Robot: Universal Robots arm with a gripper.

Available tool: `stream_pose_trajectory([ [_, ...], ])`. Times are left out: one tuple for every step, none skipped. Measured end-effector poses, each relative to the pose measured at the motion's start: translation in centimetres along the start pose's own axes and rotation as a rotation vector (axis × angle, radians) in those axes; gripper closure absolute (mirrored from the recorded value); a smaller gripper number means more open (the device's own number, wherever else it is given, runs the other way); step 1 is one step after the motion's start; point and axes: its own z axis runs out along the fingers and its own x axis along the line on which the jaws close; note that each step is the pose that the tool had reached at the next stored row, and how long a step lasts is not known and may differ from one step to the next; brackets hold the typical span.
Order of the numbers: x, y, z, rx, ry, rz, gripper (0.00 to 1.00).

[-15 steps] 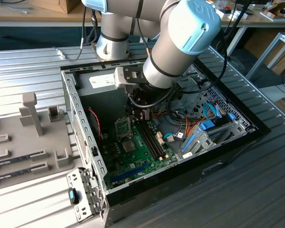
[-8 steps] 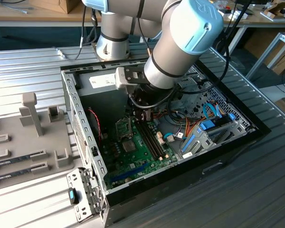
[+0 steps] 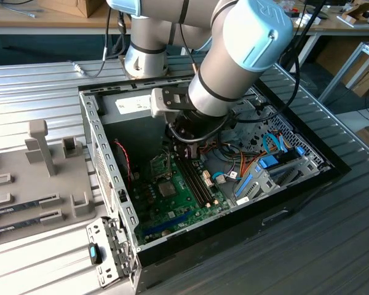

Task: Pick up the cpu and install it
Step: 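Install the first cpu locking lever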

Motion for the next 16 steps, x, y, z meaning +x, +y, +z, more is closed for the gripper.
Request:
stream_pose_trajectory([
  [0.08, -0.01, -0.04, 0.0001, 0.0005, 0.000, 0.89],
  [0.13, -0.02, -0.07, 0.0001, 0.0006, 0.000, 0.89],
  [0.23, -0.04, -0.12, 0.0002, 0.0011, 0.000, 0.89],
  [0.32, -0.05, -0.16, 0.0003, 0.0015, 0.000, 0.89],
  [0.42, -0.07, -0.21, 0.0004, 0.0018, 0.000, 0.89],
  [0.48, -0.08, -0.23, 0.0004, 0.0020, 0.000, 0.89],
  [0.58, -0.10, -0.27, 0.0004, 0.0021, 0.000, 0.89],
  [0.69, -0.12, -0.31, 0.0004, 0.0021, 0.000, 0.89],
  [0.84, -0.15, -0.35, 0.0004, 0.0022, 0.000, 0.89],
  [0.90, -0.15, -0.36, 0.0005, 0.0020, 0.000, 0.89],
  [0.94, -0.16, -0.37, 0.0005, 0.0020, 0.000, 0.89],
  [0.96, -0.16, -0.38, 0.0004, 0.0021, 0.000, 0.89],
  [0.98, -0.17, -0.38, 0.0004, 0.0021, 0.000, 0.89],
  [1.02, -0.18, -0.39, 0.0005, 0.0021, 0.000, 0.89],
  [1.06, -0.19, -0.40, 0.0005, 0.0020, 0.000, 0.89],
  [1.11, -0.20, -0.41, 0.0004, 0.0020, 0.000, 0.89],
])
